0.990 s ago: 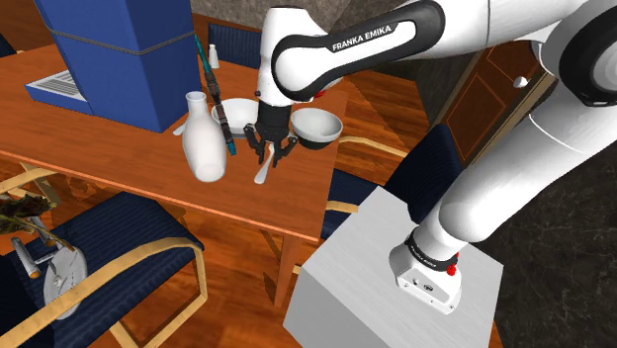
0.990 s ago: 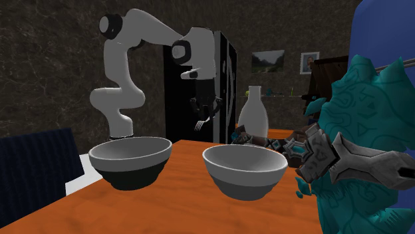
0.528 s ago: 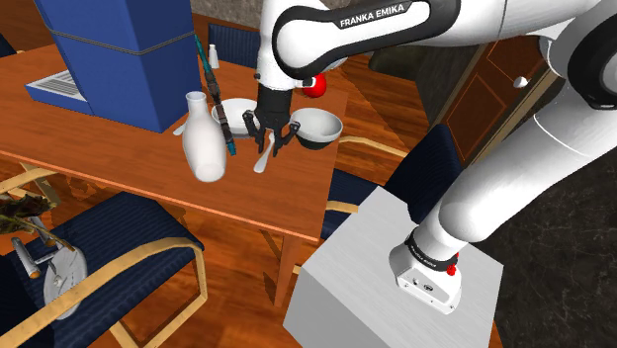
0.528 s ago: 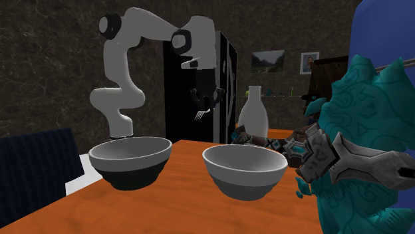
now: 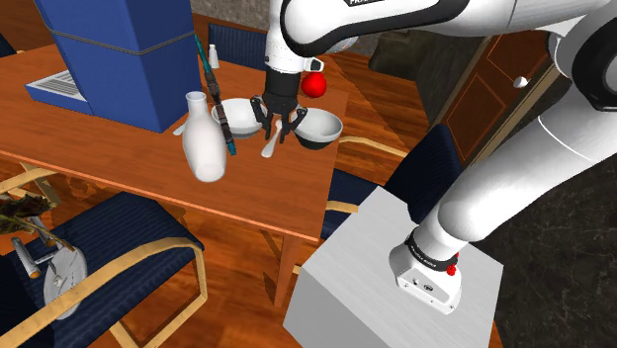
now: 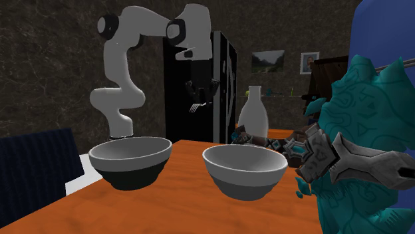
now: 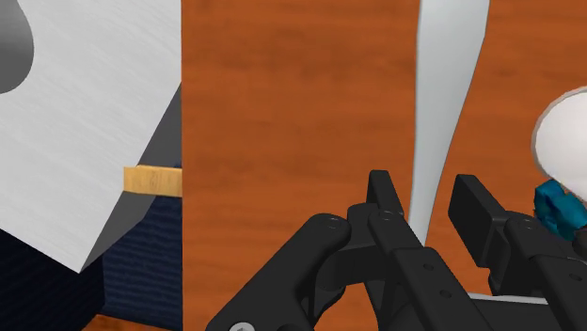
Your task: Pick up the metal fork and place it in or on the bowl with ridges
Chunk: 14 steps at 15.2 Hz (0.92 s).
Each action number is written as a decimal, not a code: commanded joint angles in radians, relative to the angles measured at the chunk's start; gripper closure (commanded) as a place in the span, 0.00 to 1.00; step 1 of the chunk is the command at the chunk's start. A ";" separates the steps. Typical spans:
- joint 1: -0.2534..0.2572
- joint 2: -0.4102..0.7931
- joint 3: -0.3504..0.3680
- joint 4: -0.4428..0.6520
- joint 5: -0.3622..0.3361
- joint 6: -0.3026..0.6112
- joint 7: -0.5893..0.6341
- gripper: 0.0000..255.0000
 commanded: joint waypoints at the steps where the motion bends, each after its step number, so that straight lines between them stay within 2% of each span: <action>1: -0.021 -0.001 -0.029 -0.005 -0.007 -0.004 -0.048 1.00; 8: -0.098 0.022 -0.129 0.007 -0.042 -0.021 -0.208 1.00; 14: -0.164 0.080 -0.208 0.061 -0.076 -0.037 -0.336 1.00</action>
